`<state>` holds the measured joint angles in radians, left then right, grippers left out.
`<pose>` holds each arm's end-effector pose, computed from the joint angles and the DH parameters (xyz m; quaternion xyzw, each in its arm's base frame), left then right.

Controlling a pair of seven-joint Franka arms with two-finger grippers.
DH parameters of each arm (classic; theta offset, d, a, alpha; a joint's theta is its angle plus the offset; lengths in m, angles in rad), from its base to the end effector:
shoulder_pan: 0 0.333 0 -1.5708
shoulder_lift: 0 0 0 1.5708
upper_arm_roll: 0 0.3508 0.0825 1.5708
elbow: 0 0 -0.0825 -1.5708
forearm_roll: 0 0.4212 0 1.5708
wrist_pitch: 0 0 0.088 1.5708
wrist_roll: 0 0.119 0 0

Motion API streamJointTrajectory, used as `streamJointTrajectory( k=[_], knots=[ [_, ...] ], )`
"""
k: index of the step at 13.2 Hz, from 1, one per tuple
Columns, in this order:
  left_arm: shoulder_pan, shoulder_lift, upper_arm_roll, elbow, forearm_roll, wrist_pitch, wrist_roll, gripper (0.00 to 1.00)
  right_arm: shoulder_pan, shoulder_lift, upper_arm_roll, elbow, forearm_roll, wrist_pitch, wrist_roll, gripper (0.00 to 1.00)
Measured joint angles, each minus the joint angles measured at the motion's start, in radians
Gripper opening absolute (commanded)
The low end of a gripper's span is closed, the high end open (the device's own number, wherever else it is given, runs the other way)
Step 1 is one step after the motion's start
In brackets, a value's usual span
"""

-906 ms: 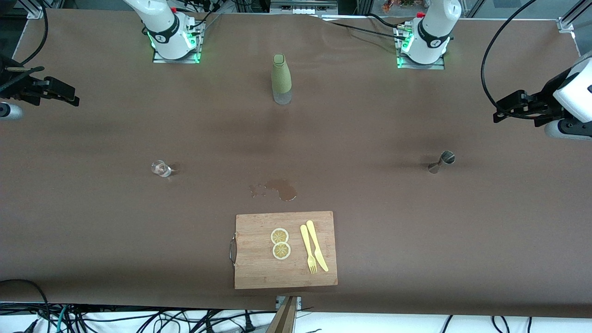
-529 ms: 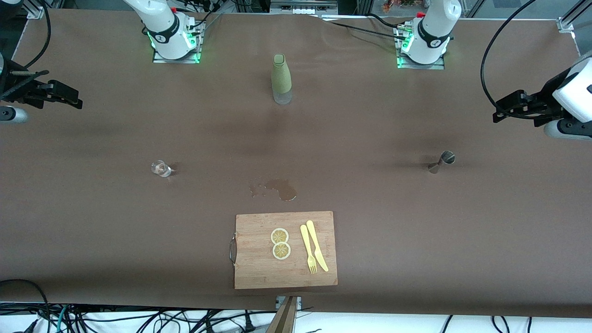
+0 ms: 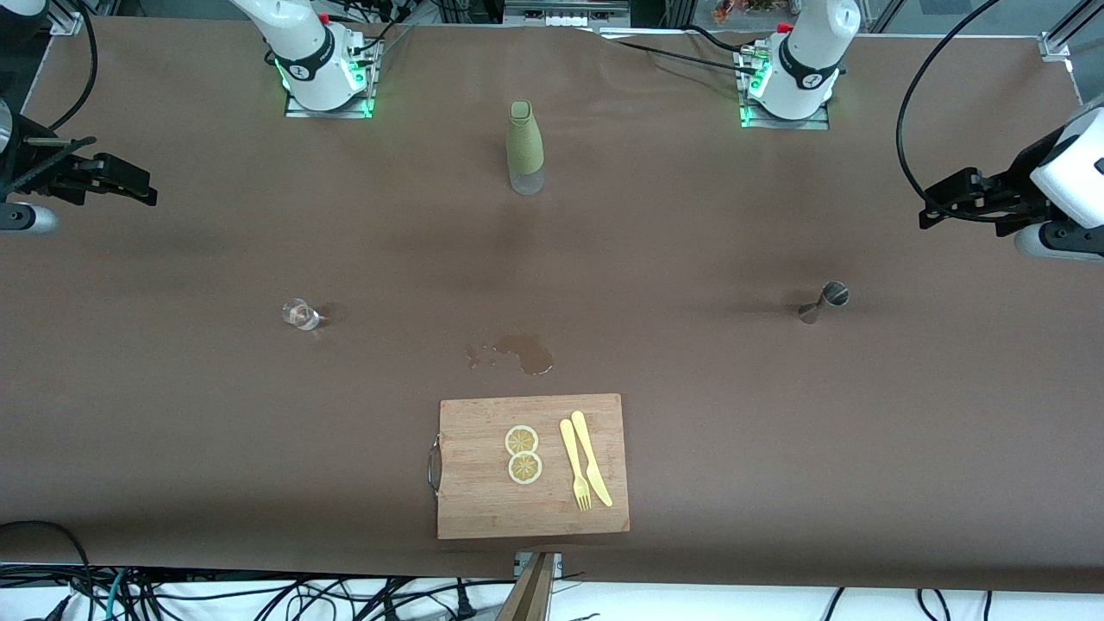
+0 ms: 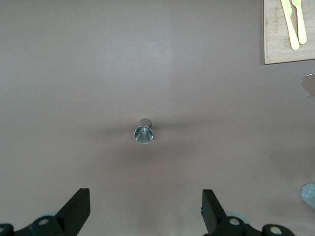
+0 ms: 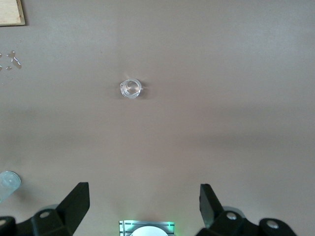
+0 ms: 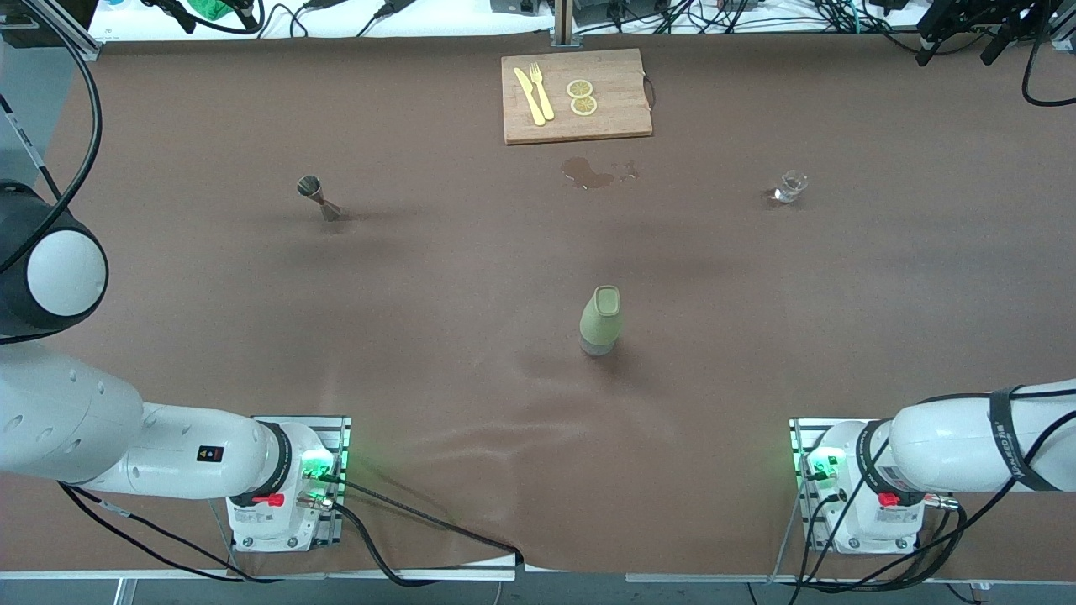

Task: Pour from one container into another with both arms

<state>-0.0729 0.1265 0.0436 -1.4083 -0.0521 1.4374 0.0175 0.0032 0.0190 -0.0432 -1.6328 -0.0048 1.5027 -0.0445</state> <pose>0.6195 -0.0268 0.6414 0.9982 -0.0256 -0.0488 0.0229 0.5845 -0.0238 0.5996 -0.9972 -0.0022 0.0745 0.0003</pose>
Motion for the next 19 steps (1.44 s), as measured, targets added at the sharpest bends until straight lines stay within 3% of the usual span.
streamJointTrajectory(
  k=[6, 12, 19],
  knots=[
    [0.0, 0.001, 0.001, -0.001, 0.0, -0.002, 0.012, 1.0, -0.001, 0.002, -0.002, 0.0, 0.007, 0.001, 0.0, 0.99],
    [0.007, 0.014, 0.044, -0.006, -0.012, -0.002, 0.299, 1.0, 0.0, 0.002, -0.001, 0.003, 0.008, 0.002, 0.001, 0.99],
    [0.028, 0.025, 0.227, -0.054, -0.278, -0.004, 0.734, 1.0, 0.002, 0.002, 0.001, 0.004, 0.008, 0.002, 0.001, 0.99]
  ],
)
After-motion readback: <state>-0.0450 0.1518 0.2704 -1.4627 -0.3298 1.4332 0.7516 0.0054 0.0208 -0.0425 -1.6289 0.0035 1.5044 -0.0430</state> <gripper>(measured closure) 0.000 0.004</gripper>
